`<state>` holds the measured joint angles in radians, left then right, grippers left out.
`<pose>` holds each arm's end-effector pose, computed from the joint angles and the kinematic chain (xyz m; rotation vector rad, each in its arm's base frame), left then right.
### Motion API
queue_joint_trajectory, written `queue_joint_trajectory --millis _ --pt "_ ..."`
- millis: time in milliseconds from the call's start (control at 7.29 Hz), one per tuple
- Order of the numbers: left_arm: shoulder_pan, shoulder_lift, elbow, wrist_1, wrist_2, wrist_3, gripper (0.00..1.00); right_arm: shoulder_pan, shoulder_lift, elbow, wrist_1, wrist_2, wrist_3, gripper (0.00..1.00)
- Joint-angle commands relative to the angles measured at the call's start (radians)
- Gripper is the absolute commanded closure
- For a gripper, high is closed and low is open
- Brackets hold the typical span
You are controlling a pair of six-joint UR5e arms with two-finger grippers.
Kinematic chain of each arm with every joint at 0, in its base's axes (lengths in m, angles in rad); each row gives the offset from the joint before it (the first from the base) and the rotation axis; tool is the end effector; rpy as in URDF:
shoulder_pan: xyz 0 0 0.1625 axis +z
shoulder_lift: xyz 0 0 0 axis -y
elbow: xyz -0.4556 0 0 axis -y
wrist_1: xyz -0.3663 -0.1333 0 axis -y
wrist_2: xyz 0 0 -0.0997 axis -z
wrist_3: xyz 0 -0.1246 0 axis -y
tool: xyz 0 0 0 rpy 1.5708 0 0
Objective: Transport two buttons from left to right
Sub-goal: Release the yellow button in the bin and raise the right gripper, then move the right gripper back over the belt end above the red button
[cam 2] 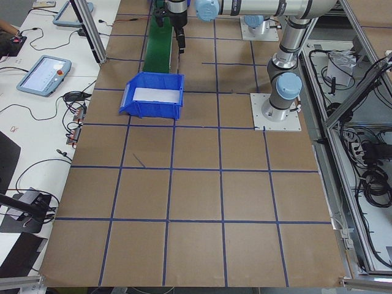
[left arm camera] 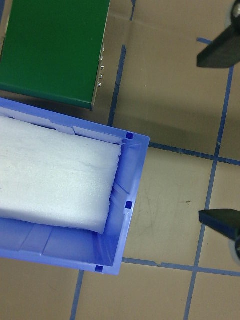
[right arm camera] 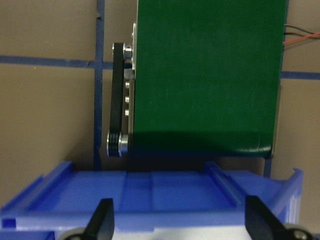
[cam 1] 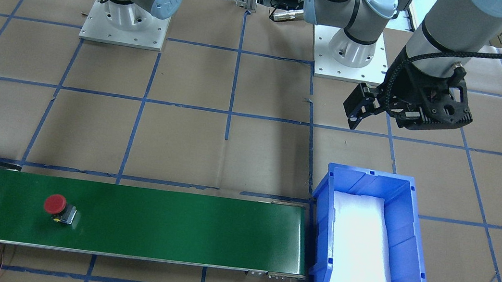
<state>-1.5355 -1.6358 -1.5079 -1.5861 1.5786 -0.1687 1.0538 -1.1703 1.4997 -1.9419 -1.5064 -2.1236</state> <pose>-0.1148 -0.4978 0.4901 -0.3189 3.1163 0.0264 -0.1881 -0.6167 0.3435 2.2433 -2.1614 0.1133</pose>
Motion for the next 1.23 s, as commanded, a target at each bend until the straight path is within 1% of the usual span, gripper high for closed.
queue_joint_trajectory --millis 0,274,411,686,960,1097 --pt "0.000 0.001 0.000 0.000 0.000 0.000 0.00 0.032 0.017 0.077 -0.101 0.009 0.051 0.08" --pt "0.000 0.001 0.000 0.000 0.000 0.000 0.00 0.112 0.034 0.077 -0.146 0.014 0.126 0.07" --pt "0.000 -0.001 0.000 0.000 0.000 0.000 0.00 0.130 0.055 0.080 -0.152 0.015 0.161 0.07" --pt "0.000 0.001 0.000 0.000 0.000 0.000 0.00 0.179 0.061 0.077 -0.152 0.011 0.247 0.07" --pt "0.000 0.001 0.000 0.002 0.000 0.000 0.00 0.209 0.073 0.076 -0.163 0.003 0.260 0.06" --pt "0.000 -0.001 0.000 0.000 0.000 0.000 0.00 0.221 0.086 0.076 -0.166 0.000 0.278 0.03"
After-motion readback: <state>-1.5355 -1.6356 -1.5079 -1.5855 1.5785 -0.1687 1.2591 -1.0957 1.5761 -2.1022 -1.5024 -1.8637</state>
